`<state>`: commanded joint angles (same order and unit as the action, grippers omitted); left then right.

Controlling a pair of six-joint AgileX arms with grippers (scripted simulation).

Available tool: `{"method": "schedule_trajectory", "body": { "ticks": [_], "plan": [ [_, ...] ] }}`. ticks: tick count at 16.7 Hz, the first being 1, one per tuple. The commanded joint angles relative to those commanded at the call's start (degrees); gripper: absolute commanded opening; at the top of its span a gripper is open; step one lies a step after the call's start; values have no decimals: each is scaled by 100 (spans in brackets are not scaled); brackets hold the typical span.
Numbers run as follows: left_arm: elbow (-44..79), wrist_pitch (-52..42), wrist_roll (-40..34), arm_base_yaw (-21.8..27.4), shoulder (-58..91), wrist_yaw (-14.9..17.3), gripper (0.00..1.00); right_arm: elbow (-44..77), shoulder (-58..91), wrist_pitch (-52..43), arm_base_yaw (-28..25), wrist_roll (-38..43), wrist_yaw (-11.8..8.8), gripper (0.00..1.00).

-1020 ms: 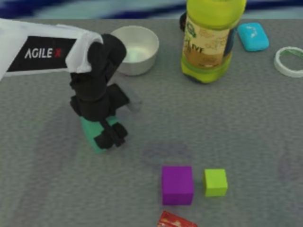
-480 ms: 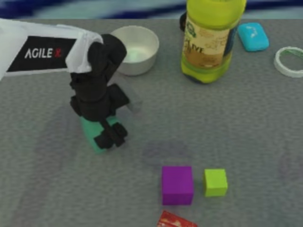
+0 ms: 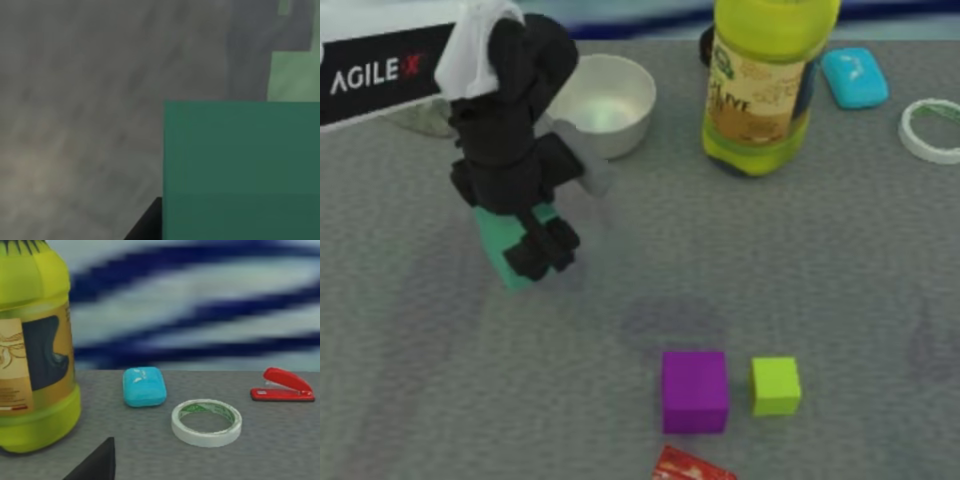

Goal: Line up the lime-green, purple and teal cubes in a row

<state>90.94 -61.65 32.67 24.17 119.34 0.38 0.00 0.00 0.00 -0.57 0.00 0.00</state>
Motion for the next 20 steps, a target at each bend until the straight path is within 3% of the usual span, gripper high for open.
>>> {"method": "schedule_trajectory", "body": {
  "ticks": [7,15,20],
  "plan": [
    [5,-130,92,97,-169,-4,0,0,0,0,0,0,0,100],
    [-1848,12,1579,1432,-1862,-15,0,0,0,0,0,0,0,100],
    [-1974,16,1718,1545,-1978,-17,0,0,0,0,0,0,0,100]
  ]
}}
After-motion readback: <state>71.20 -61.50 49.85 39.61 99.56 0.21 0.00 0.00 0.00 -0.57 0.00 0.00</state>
